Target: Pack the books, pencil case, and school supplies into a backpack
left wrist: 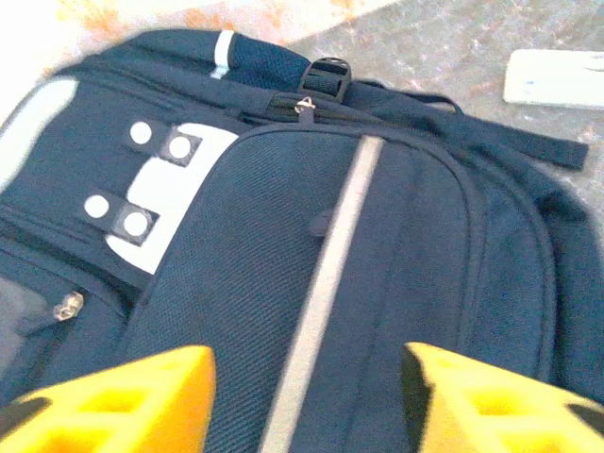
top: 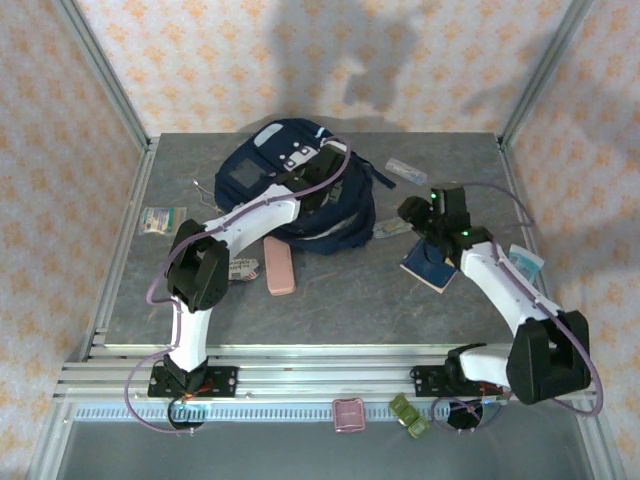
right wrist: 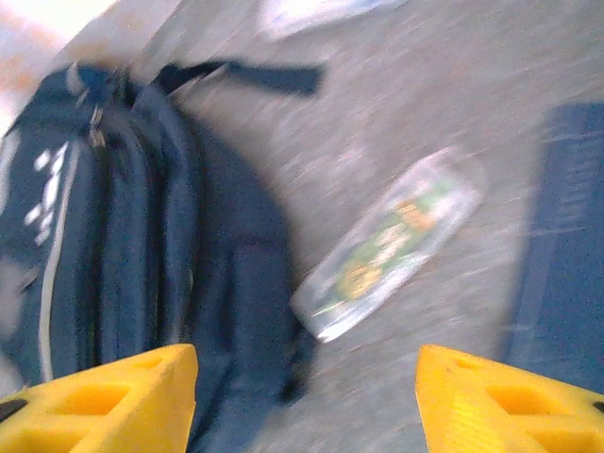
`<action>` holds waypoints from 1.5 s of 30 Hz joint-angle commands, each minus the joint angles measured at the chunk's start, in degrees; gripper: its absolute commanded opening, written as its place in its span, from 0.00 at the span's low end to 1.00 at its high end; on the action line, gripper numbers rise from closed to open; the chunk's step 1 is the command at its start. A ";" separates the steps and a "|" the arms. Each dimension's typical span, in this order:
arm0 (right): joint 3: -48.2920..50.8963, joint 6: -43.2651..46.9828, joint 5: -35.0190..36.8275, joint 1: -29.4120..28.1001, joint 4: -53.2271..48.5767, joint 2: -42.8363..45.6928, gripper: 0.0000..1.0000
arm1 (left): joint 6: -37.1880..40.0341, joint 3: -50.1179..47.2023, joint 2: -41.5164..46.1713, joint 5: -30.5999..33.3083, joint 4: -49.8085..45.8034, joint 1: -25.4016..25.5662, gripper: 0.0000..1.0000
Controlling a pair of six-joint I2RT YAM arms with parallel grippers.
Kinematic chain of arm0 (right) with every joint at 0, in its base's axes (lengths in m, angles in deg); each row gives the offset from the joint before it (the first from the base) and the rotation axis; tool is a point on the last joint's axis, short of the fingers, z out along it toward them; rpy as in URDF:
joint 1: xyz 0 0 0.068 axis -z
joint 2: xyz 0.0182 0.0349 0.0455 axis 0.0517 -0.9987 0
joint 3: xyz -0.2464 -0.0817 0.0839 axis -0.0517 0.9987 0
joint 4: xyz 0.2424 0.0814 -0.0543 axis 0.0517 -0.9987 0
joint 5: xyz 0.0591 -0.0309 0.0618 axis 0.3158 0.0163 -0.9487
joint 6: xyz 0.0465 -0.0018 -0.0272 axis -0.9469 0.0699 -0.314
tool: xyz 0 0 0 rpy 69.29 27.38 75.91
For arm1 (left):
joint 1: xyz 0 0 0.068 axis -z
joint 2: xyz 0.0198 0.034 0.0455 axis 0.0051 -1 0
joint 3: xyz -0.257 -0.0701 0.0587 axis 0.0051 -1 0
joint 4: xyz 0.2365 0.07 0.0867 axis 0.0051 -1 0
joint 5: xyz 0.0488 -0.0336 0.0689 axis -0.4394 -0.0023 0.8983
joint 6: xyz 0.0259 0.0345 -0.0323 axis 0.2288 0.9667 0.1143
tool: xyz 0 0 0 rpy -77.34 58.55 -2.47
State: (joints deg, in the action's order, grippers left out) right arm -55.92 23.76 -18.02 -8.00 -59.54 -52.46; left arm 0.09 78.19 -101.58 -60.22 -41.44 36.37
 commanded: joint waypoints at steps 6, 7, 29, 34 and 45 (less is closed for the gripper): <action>6.93 1.48 6.17 1.42 -0.74 -7.61 0.57 | -11.78 -14.09 12.24 -13.98 8.57 3.91 0.63; 7.83 1.06 4.92 1.37 -0.22 -8.25 0.57 | -13.15 -16.44 13.40 -15.65 10.06 4.54 0.64; 13.45 -10.58 7.43 -7.65 -16.70 15.87 0.68 | -17.28 -20.58 3.12 -29.34 13.97 13.84 0.67; 18.18 -8.25 7.56 -1.87 -16.29 15.45 0.66 | -16.78 -16.06 -2.37 -30.55 12.21 14.84 0.68; 23.31 -8.13 5.09 -1.25 -7.25 4.97 0.26 | -15.14 -8.24 -11.37 -28.66 8.84 15.06 0.69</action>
State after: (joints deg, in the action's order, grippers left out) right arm -34.09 15.52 -13.81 -9.46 -68.74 -46.21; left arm -16.60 67.37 -111.33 -89.53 -30.16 51.47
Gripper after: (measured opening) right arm 0.290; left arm 0.690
